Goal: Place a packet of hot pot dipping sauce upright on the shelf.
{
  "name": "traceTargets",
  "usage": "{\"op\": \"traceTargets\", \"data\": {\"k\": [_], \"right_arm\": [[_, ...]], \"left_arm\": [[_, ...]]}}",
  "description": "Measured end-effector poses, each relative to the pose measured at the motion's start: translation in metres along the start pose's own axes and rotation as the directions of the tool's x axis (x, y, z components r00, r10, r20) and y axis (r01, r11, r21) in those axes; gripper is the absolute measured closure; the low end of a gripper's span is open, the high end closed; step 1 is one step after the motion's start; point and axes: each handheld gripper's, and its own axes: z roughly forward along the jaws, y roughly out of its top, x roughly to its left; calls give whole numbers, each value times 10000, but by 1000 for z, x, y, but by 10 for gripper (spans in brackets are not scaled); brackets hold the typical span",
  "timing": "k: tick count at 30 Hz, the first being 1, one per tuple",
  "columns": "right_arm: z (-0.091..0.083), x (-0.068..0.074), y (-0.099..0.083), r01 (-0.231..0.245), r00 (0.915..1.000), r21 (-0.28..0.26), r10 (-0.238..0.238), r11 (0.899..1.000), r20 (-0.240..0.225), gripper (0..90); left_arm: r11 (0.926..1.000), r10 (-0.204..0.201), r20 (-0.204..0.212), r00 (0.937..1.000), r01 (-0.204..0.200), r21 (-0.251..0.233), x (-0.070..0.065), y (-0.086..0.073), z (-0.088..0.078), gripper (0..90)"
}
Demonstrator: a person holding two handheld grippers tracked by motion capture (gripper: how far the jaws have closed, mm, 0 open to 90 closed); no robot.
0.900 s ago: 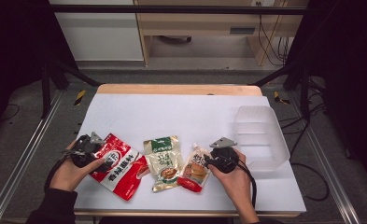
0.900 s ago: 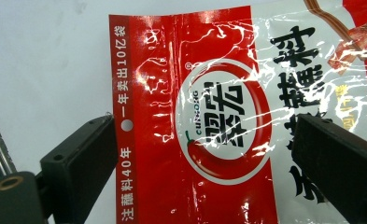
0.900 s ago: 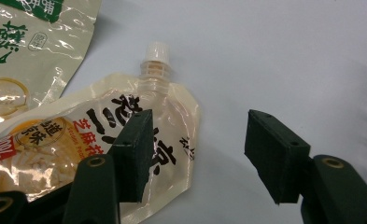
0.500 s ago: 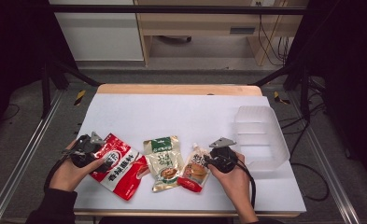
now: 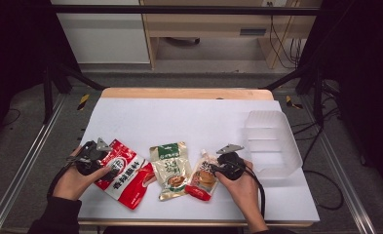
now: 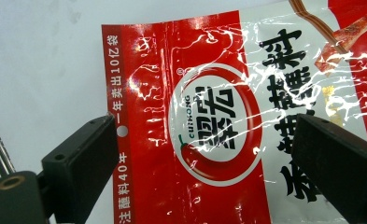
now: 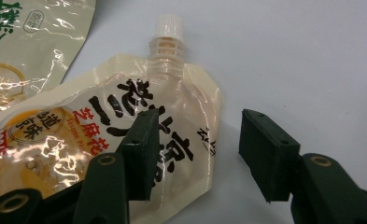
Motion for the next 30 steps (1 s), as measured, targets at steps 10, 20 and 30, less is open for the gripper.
{"op": "traceTargets", "data": {"k": [10,20,30], "right_arm": [[0,-1,-1,-12,9993,103,16,9999,-385,618],[-2,6,-1,607,9976,199,-600,9980,-343,839],[-12,7,2,740,9960,-225,-750,9970,-495,889]], "left_arm": [[10000,-8,8,10000,8,-57,-1,1,-1,80],[10000,-40,1,10000,40,-87,0,1,-2,84],[9999,3,65,10000,-2,-169,-1,3,-6,90]]}}
